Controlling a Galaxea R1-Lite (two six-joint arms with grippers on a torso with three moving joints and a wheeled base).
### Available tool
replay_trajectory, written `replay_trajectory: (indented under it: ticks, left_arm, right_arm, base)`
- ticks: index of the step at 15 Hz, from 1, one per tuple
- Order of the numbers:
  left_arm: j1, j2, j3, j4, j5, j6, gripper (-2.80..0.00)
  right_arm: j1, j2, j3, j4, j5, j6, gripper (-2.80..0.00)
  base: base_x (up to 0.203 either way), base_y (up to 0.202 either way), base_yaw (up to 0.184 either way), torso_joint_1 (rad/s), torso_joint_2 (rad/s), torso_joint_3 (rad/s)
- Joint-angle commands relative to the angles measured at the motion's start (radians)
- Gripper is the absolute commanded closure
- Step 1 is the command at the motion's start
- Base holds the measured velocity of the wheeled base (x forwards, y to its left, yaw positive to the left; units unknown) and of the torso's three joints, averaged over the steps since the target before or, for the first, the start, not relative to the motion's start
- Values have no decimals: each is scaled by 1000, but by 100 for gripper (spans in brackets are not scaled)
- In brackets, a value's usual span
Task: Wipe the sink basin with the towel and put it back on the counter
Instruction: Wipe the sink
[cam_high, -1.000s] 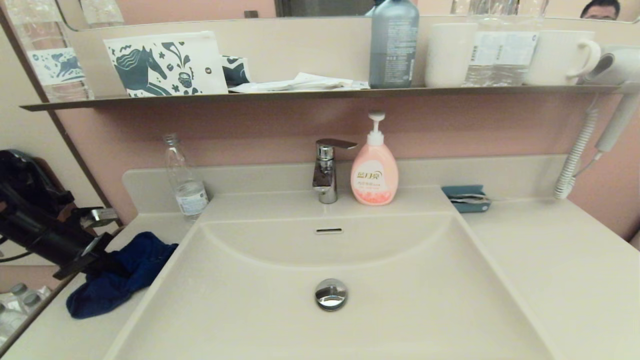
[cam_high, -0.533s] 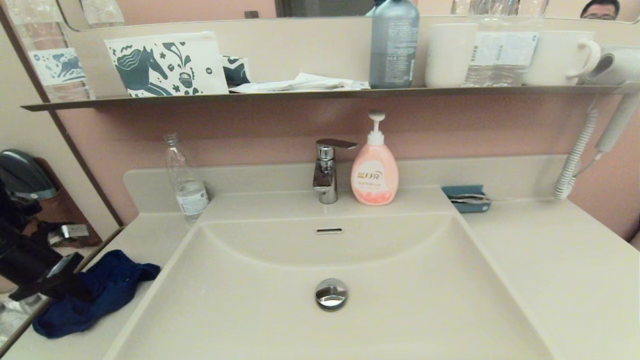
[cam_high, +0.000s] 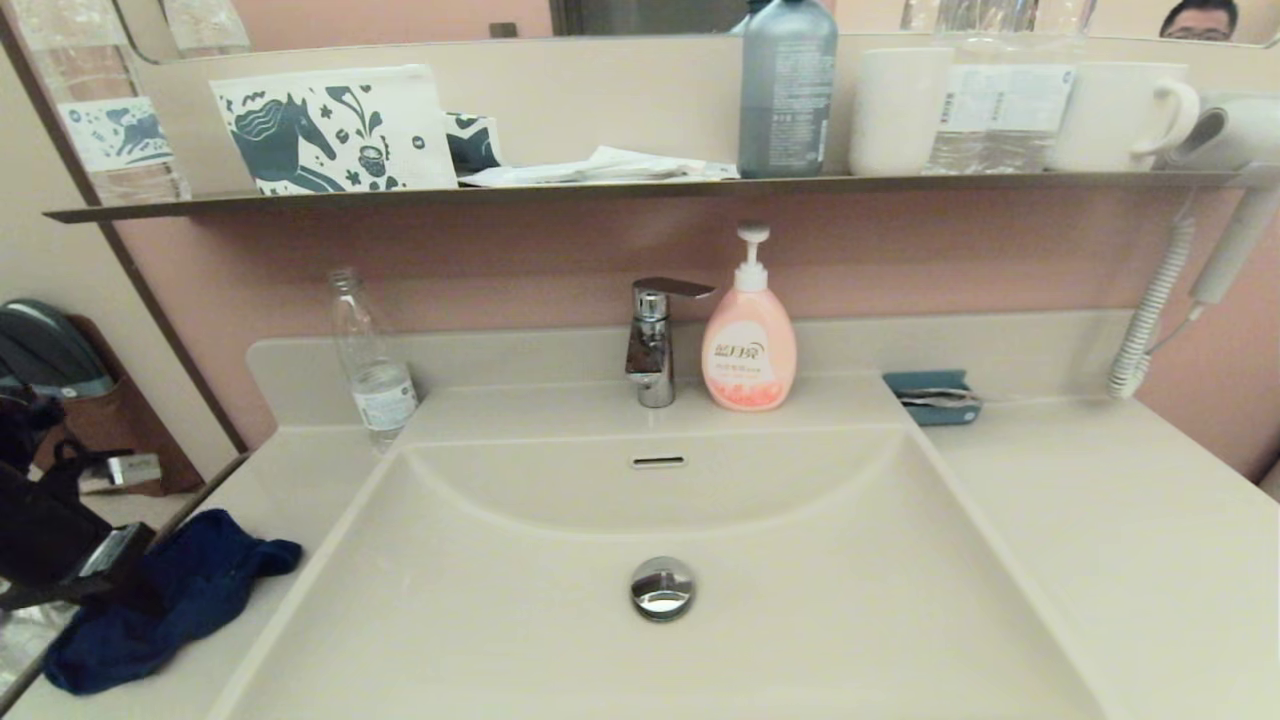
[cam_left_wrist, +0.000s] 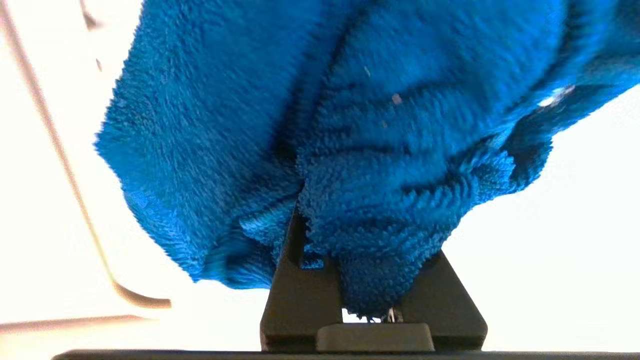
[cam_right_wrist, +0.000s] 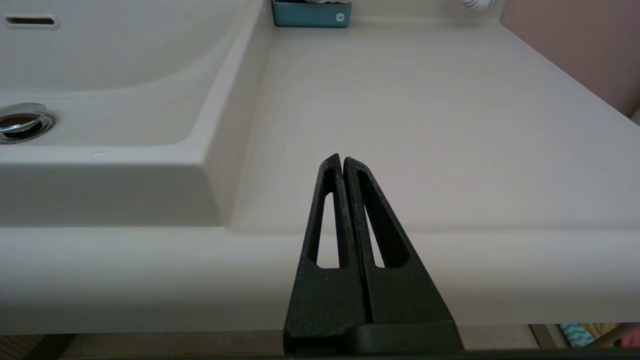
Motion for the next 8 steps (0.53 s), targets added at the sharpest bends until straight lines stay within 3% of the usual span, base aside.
replay_trajectory:
  ticks: [1, 4, 8]
  left_arm:
    - [-40, -53, -4, -26, -4, 3, 0]
    - [-60, -96, -62, -24, -1, -11, 0]
    - [-70, -149, -122, 61, -20, -50, 0]
  right_arm:
    - [0, 0, 0, -1, 1, -1, 0]
    - [0, 0, 0, 0, 0, -1, 0]
    - [0, 0, 0, -1, 1, -1, 0]
  base:
    - [0, 0, 0, 0, 0, 0]
    - [0, 0, 0, 0, 0, 0]
    - [0, 0, 0, 0, 0, 0]
